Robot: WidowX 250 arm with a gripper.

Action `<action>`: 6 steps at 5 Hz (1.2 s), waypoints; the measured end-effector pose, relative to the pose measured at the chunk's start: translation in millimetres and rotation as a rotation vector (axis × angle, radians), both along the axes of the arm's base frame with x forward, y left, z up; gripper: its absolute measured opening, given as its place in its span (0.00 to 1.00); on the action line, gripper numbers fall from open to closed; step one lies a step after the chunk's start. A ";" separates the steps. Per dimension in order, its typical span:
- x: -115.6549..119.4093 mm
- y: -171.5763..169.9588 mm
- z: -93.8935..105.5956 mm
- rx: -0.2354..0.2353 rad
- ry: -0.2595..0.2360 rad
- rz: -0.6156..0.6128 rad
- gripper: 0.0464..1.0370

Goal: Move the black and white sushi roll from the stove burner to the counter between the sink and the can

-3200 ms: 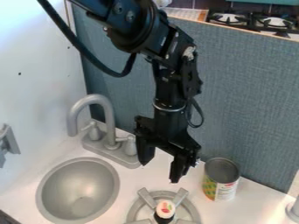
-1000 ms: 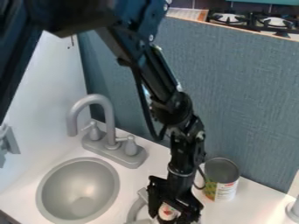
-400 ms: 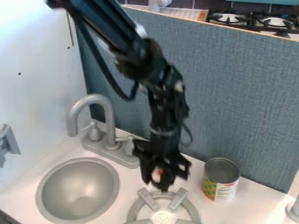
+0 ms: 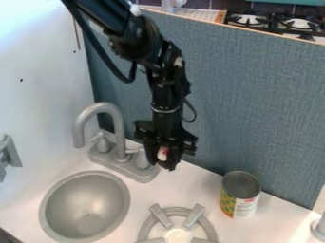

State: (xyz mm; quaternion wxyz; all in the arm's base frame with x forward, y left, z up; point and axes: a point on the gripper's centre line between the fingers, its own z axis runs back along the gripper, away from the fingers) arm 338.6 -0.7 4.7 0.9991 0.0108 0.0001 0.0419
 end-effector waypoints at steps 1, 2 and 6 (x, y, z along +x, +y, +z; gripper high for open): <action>5.8 9.6 -33.3 0.021 0.084 0.010 0.46; 7.9 16.3 -58.8 0.045 0.111 -0.001 0.46; 31.2 20.6 -103.5 0.016 0.135 -0.066 0.46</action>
